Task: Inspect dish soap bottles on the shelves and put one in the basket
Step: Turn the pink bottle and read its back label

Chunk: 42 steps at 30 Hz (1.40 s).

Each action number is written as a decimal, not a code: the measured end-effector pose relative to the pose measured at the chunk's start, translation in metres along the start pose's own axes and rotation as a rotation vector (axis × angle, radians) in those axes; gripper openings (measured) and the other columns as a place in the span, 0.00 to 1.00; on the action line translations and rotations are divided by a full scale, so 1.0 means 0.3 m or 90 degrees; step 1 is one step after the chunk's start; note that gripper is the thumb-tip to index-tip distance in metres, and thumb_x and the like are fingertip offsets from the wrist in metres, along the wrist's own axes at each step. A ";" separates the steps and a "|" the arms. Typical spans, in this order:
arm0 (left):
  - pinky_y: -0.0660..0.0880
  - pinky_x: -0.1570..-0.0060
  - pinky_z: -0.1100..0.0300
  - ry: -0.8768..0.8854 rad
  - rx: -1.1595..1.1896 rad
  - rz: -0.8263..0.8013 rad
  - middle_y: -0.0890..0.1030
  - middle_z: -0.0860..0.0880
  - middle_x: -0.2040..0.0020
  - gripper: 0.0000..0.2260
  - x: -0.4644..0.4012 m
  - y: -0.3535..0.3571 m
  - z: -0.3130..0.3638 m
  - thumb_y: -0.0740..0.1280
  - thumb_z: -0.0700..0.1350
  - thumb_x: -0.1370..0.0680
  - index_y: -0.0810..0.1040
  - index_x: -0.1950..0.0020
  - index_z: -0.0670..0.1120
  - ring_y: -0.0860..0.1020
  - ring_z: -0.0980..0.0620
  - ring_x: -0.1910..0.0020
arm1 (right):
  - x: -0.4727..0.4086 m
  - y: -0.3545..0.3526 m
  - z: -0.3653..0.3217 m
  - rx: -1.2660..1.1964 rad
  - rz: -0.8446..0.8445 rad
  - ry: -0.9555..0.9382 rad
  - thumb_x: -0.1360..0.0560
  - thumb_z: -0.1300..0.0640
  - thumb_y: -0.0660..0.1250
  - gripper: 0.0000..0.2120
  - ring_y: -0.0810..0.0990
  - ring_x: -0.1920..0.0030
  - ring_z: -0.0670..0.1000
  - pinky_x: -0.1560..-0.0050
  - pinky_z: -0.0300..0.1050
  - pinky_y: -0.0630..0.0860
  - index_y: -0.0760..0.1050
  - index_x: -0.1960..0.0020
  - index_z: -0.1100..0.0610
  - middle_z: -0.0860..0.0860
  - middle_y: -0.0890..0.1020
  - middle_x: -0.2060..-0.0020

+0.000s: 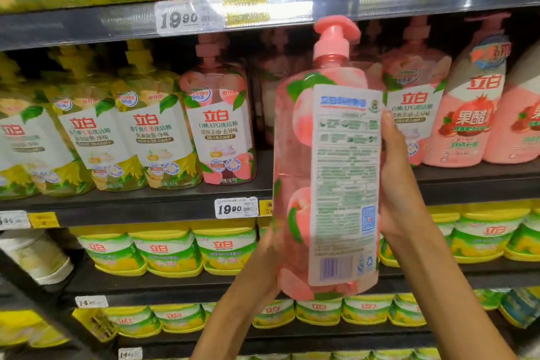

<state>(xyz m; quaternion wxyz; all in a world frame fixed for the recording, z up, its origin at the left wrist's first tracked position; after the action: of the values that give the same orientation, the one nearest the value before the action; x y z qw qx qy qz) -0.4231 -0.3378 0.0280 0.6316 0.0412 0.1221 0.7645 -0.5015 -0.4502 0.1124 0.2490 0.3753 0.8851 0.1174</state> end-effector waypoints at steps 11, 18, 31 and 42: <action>0.78 0.44 0.48 0.164 -0.037 0.136 0.81 0.48 0.39 0.35 0.001 0.002 0.064 0.76 0.54 0.38 0.70 0.32 0.58 0.79 0.44 0.40 | -0.009 0.047 -0.073 0.327 0.016 -0.121 0.35 0.32 0.64 0.44 0.75 0.40 0.32 0.43 0.30 0.73 0.56 0.23 0.46 0.30 0.77 0.42; 0.74 0.41 0.53 0.161 -0.099 0.187 0.80 0.60 0.41 0.20 -0.006 -0.081 0.069 0.58 0.63 0.24 0.73 0.34 0.63 0.79 0.56 0.43 | -0.002 0.018 0.000 0.017 0.021 -0.005 0.40 0.42 0.78 0.46 0.78 0.36 0.55 0.36 0.55 0.74 0.68 0.28 0.57 0.56 0.79 0.36; 0.77 0.43 0.49 0.044 -0.033 0.173 0.84 0.51 0.45 0.32 -0.064 -0.087 -0.002 0.67 0.70 0.38 0.76 0.38 0.55 0.82 0.50 0.44 | -0.050 -0.045 0.040 0.117 0.018 0.031 0.30 0.33 0.66 0.40 0.73 0.31 0.56 0.29 0.63 0.65 0.64 0.26 0.53 0.55 0.76 0.33; 0.78 0.58 0.67 0.156 -0.123 0.221 0.85 0.56 0.48 0.24 -0.211 -0.182 0.124 0.64 0.65 0.32 0.74 0.39 0.56 0.83 0.57 0.49 | -0.223 0.067 -0.020 0.310 0.049 -0.086 0.32 0.38 0.67 0.32 0.83 0.45 0.47 0.41 0.54 0.79 0.68 0.33 0.53 0.49 0.83 0.44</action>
<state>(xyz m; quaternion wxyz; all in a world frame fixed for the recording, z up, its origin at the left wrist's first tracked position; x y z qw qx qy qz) -0.3503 -0.3853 0.0567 0.4718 -0.0921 0.1156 0.8692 -0.4528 -0.4848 0.1491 0.2047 0.4647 0.8537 -0.1153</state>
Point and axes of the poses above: each hand's wrist, its own x-axis away from the middle knuckle, its own y-axis out of the palm, z = x × y, the point moved 8 cm from there along -x, towards the middle knuckle
